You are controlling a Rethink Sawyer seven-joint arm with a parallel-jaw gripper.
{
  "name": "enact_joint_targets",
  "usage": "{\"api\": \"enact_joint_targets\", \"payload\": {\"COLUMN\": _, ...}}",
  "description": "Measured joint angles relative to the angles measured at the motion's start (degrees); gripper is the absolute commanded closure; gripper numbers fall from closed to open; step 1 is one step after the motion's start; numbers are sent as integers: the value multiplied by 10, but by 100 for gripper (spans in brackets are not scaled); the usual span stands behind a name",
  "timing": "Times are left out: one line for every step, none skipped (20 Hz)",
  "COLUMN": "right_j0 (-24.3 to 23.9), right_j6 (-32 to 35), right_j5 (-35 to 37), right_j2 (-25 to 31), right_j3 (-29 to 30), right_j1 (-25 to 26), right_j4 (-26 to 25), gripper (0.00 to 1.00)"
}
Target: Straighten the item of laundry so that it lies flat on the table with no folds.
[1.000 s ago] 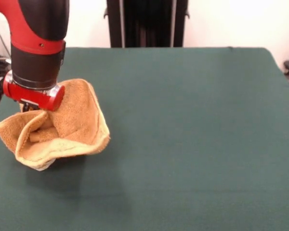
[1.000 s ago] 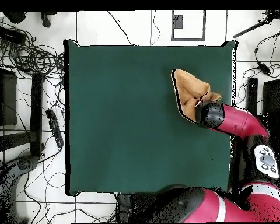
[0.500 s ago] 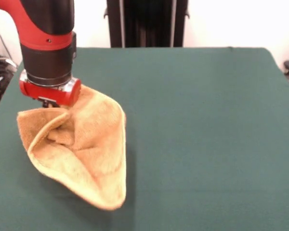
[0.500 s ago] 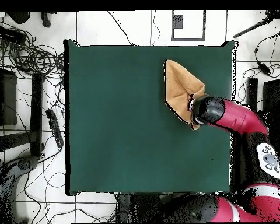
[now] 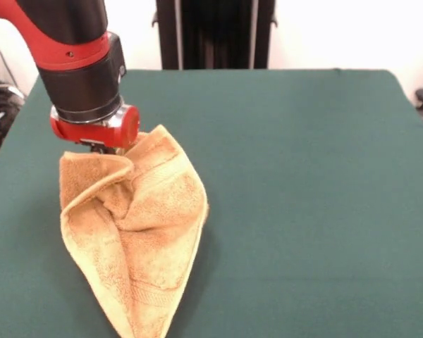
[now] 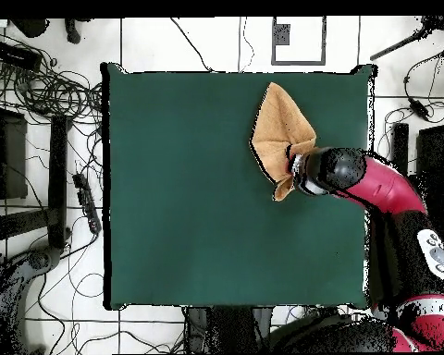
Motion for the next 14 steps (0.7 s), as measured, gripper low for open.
{"api": "enact_joint_targets", "payload": {"right_j0": -2, "right_j6": 0, "right_j5": 0, "right_j2": 4, "right_j3": 3, "right_j1": -1, "right_j4": 0, "gripper": 100}}
{"api": "enact_joint_targets", "payload": {"right_j0": -3, "right_j6": 0, "right_j5": 0, "right_j2": 7, "right_j3": 5, "right_j1": -2, "right_j4": 0, "gripper": 100}}
{"api": "enact_joint_targets", "payload": {"right_j0": -4, "right_j6": 0, "right_j5": 0, "right_j2": 10, "right_j3": 6, "right_j1": -3, "right_j4": 0, "gripper": 100}}
{"api": "enact_joint_targets", "payload": {"right_j0": -5, "right_j6": 0, "right_j5": 0, "right_j2": 14, "right_j3": 8, "right_j1": -4, "right_j4": 0, "gripper": 100}}
{"api": "enact_joint_targets", "payload": {"right_j0": -6, "right_j6": 0, "right_j5": 0, "right_j2": 19, "right_j3": 9, "right_j1": -4, "right_j4": 0, "gripper": 100}}
{"api": "enact_joint_targets", "payload": {"right_j0": -6, "right_j6": 0, "right_j5": 1, "right_j2": 26, "right_j3": 10, "right_j1": -4, "right_j4": 0, "gripper": 100}}
{"api": "enact_joint_targets", "payload": {"right_j0": -6, "right_j6": 0, "right_j5": 1, "right_j2": 28, "right_j3": 10, "right_j1": -4, "right_j4": 0, "gripper": 100}}
{"api": "enact_joint_targets", "payload": {"right_j0": -6, "right_j6": 0, "right_j5": 2, "right_j2": 30, "right_j3": 10, "right_j1": -4, "right_j4": 0, "gripper": 100}}
{"api": "enact_joint_targets", "payload": {"right_j0": -6, "right_j6": 0, "right_j5": 6, "right_j2": 35, "right_j3": 10, "right_j1": -5, "right_j4": 0, "gripper": 100}}
{"api": "enact_joint_targets", "payload": {"right_j0": -6, "right_j6": 0, "right_j5": 8, "right_j2": 36, "right_j3": 10, "right_j1": -5, "right_j4": 0, "gripper": 100}}
{"api": "enact_joint_targets", "payload": {"right_j0": -6, "right_j6": 0, "right_j5": 11, "right_j2": 38, "right_j3": 10, "right_j1": -5, "right_j4": 0, "gripper": 100}}
{"api": "enact_joint_targets", "payload": {"right_j0": -6, "right_j6": 0, "right_j5": 13, "right_j2": 39, "right_j3": 10, "right_j1": -5, "right_j4": 0, "gripper": 100}}
{"api": "enact_joint_targets", "payload": {"right_j0": -6, "right_j6": 0, "right_j5": 20, "right_j2": 42, "right_j3": 10, "right_j1": -5, "right_j4": 0, "gripper": 100}}
{"api": "enact_joint_targets", "payload": {"right_j0": -6, "right_j6": 0, "right_j5": 22, "right_j2": 42, "right_j3": 11, "right_j1": -6, "right_j4": 0, "gripper": 100}}
